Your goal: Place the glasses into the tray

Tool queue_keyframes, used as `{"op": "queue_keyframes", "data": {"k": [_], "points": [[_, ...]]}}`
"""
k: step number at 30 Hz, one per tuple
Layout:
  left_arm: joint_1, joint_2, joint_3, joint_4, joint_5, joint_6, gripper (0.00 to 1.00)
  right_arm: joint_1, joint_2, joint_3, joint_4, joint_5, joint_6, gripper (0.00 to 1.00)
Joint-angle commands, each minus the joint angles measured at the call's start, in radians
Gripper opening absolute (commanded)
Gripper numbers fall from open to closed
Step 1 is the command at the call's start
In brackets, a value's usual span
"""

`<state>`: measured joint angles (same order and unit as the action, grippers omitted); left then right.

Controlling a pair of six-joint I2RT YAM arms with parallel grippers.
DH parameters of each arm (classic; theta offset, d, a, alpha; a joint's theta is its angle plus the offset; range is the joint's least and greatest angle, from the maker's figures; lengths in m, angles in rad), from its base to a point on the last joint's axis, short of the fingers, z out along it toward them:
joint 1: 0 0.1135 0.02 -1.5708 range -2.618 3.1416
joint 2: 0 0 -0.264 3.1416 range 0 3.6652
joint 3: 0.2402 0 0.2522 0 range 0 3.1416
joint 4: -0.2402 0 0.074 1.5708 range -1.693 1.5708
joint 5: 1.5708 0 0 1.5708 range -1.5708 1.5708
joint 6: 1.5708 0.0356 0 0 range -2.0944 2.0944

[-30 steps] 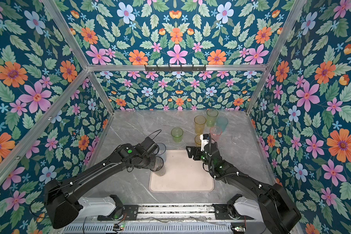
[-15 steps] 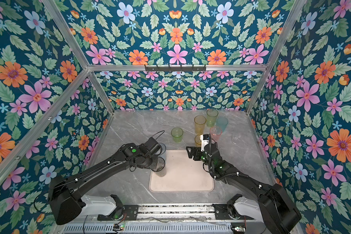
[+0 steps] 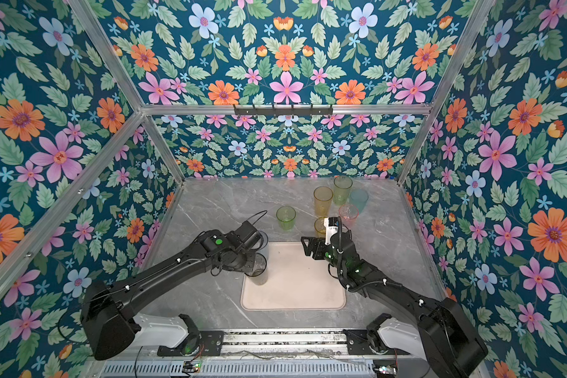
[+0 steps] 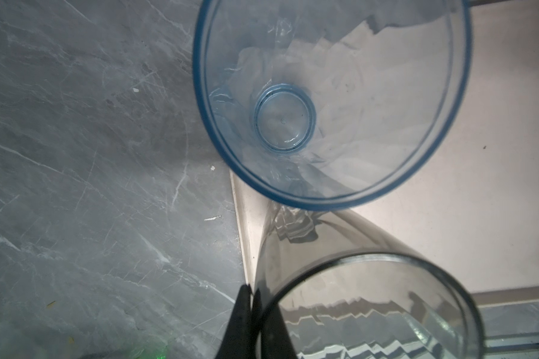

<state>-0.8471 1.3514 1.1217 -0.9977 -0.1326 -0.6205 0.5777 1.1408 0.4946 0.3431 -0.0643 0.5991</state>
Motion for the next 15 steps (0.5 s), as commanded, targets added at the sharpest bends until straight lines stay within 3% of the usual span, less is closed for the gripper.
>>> {"op": "queue_keyframes", "data": {"k": [1,5,11,15], "points": [[-0.001,0.004,-0.002,-0.013,-0.017,0.004,0.00,0.001,-0.004,-0.002,0.040,0.015,0.012,0.88],[-0.001,0.015,-0.004,-0.012,-0.019,0.004,0.00,0.000,-0.005,-0.004,0.042,0.015,0.013,0.88],[-0.001,0.016,0.000,-0.009,-0.017,0.002,0.12,0.001,-0.004,-0.004,0.042,0.014,0.012,0.88],[-0.001,0.017,-0.003,-0.005,-0.018,0.003,0.12,0.000,-0.005,-0.002,0.042,0.015,0.013,0.88]]}}
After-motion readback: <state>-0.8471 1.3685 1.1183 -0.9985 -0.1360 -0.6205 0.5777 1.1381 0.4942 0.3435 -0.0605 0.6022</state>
